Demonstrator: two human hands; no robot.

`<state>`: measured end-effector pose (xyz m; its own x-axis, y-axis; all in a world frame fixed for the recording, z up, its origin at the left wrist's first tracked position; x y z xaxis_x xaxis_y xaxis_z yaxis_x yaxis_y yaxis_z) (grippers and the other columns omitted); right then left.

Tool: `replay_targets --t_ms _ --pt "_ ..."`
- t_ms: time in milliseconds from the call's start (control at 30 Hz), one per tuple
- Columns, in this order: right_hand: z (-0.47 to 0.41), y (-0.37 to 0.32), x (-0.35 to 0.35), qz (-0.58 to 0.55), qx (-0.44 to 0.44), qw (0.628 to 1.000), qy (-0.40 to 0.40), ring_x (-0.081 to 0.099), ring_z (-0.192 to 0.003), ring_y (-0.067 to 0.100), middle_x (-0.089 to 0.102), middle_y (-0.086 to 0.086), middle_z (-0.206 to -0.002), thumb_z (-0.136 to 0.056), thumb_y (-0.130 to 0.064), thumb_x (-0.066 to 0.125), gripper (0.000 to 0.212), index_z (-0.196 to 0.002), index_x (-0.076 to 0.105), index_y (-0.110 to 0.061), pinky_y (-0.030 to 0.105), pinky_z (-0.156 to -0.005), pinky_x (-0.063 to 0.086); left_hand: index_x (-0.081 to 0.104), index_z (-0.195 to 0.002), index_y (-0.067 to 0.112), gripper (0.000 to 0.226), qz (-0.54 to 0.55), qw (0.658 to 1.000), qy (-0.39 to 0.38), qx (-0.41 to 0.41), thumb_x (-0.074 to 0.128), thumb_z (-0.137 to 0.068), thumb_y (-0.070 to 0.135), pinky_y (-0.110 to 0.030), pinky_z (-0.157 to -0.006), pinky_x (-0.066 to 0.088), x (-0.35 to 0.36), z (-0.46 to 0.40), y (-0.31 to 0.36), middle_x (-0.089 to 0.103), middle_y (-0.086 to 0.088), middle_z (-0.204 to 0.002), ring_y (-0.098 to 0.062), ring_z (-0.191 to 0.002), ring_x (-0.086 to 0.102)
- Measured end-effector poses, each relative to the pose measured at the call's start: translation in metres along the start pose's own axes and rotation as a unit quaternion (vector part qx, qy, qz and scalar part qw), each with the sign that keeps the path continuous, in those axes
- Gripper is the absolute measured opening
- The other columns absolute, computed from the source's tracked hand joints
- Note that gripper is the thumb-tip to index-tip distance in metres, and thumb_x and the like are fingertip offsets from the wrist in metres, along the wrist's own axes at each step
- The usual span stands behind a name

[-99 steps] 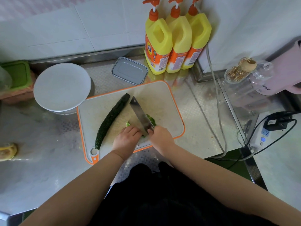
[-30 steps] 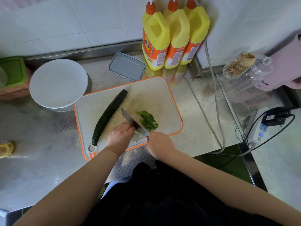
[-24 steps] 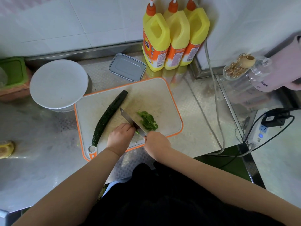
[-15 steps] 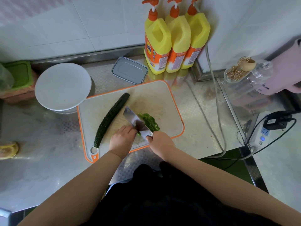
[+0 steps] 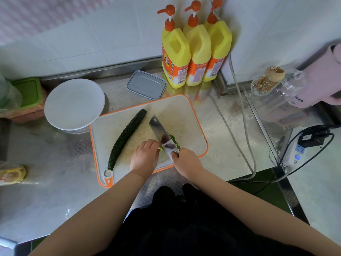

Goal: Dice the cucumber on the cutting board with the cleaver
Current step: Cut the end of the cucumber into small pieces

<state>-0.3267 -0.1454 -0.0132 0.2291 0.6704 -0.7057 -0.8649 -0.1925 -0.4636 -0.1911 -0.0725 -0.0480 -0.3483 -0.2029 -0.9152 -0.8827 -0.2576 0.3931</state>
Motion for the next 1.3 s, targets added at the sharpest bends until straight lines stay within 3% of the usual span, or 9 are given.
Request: replay_targets --t_ms 133,233,433,533,633,800,1000,1167,1300 --pt "0.001 0.001 -0.011 -0.020 -0.009 1.000 0.022 0.059 -0.096 0.034 0.064 0.018 -0.099 -0.099 -0.034 0.041 0.038 -0.097 0.058 0.000 0.034 -0.074 0.042 0.073 -0.097 0.015 0.017 -0.025 0.999 -0.012 0.036 0.073 -0.081 0.010 -0.037 -0.074 0.057 0.000 0.001 -0.002 0.070 0.000 -0.094 -0.023 -0.094 0.060" --pt "0.007 0.002 -0.019 0.039 -0.032 0.997 0.061 0.061 -0.091 0.032 0.065 0.012 -0.095 -0.100 -0.036 0.038 0.032 -0.095 0.051 -0.008 0.031 -0.065 0.038 0.071 -0.099 0.013 0.024 0.025 0.999 0.042 0.017 0.049 -0.090 0.017 -0.036 -0.073 0.055 -0.016 0.000 -0.006 0.067 -0.002 -0.097 -0.023 -0.095 0.056" --pt "0.025 0.006 -0.015 0.190 -0.107 0.970 0.111 0.066 -0.081 0.031 0.067 0.006 -0.091 -0.097 -0.034 0.036 0.029 -0.113 0.040 -0.009 0.030 -0.056 0.036 0.061 -0.098 0.002 0.028 0.109 0.974 0.193 -0.046 0.038 -0.083 0.001 -0.034 -0.083 0.044 -0.070 -0.007 -0.002 0.058 -0.014 -0.100 -0.028 -0.093 0.051" --pt "0.030 0.008 -0.008 0.190 -0.115 0.970 0.098 0.066 -0.086 0.031 0.066 0.006 -0.096 -0.095 -0.033 0.041 0.031 -0.115 0.041 -0.009 0.031 -0.058 0.036 0.065 -0.091 0.007 0.033 0.105 0.988 0.109 -0.023 0.034 -0.081 0.008 -0.034 -0.081 0.044 -0.076 -0.014 0.003 0.060 -0.006 -0.095 -0.024 -0.090 0.051" --pt "0.032 0.007 -0.007 0.179 -0.128 0.971 0.098 0.064 -0.090 0.031 0.065 0.008 -0.100 -0.093 -0.031 0.045 0.034 -0.117 0.042 -0.006 0.032 -0.059 0.036 0.064 -0.095 0.013 0.026 0.102 0.992 -0.070 -0.014 0.041 -0.087 0.004 -0.032 -0.084 0.043 -0.066 -0.017 0.016 0.060 0.000 -0.099 -0.020 -0.096 0.052" --pt "0.038 0.001 -0.008 0.188 -0.146 0.966 0.102 0.064 -0.094 0.029 0.063 0.008 -0.104 -0.093 -0.031 0.047 0.034 -0.116 0.043 -0.007 0.031 -0.062 0.038 0.060 -0.109 0.020 0.027 -0.036 0.967 -0.252 -0.004 0.037 -0.097 0.012 -0.036 -0.096 0.038 -0.042 -0.029 0.024 0.054 -0.001 -0.114 -0.021 -0.108 0.046" --pt "0.044 -0.002 -0.013 0.214 -0.167 0.956 0.113 0.067 -0.076 0.026 0.066 0.006 -0.086 -0.083 -0.034 0.064 0.035 -0.101 0.052 -0.007 0.028 -0.052 0.034 0.061 -0.119 0.018 0.036 -0.047 0.953 -0.298 0.011 0.036 -0.095 0.008 -0.031 -0.097 0.035 -0.023 -0.050 0.030 0.053 -0.003 -0.123 -0.022 -0.115 0.043" --pt "0.045 0.007 -0.011 0.198 -0.166 0.961 0.101 0.064 -0.091 0.029 0.064 0.007 -0.101 -0.094 -0.032 0.047 0.030 -0.112 0.044 -0.007 0.031 -0.059 0.032 0.067 -0.112 0.017 0.023 -0.026 0.992 -0.118 0.028 0.052 -0.095 0.011 -0.036 -0.097 0.036 -0.049 -0.065 0.008 0.061 -0.005 -0.112 -0.029 -0.105 0.052" --pt "0.047 0.015 -0.014 0.199 -0.156 0.962 0.107 0.063 -0.092 0.026 0.062 0.004 -0.104 -0.095 -0.032 0.045 0.030 -0.113 0.042 -0.008 0.030 -0.060 0.032 0.064 -0.122 0.029 0.030 -0.099 0.954 -0.283 -0.007 0.061 -0.092 0.026 -0.035 -0.100 0.038 -0.047 -0.063 -0.019 0.058 0.004 -0.119 -0.023 -0.114 0.050"
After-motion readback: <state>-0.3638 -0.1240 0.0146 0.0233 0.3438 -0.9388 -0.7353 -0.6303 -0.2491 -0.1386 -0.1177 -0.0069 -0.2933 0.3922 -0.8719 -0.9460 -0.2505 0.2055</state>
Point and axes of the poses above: each hand's wrist, its own z-axis away from the middle knuckle, its own x-axis out of the palm, y = z × x, the point moved 4 cm from there along -z, towards the middle knuckle
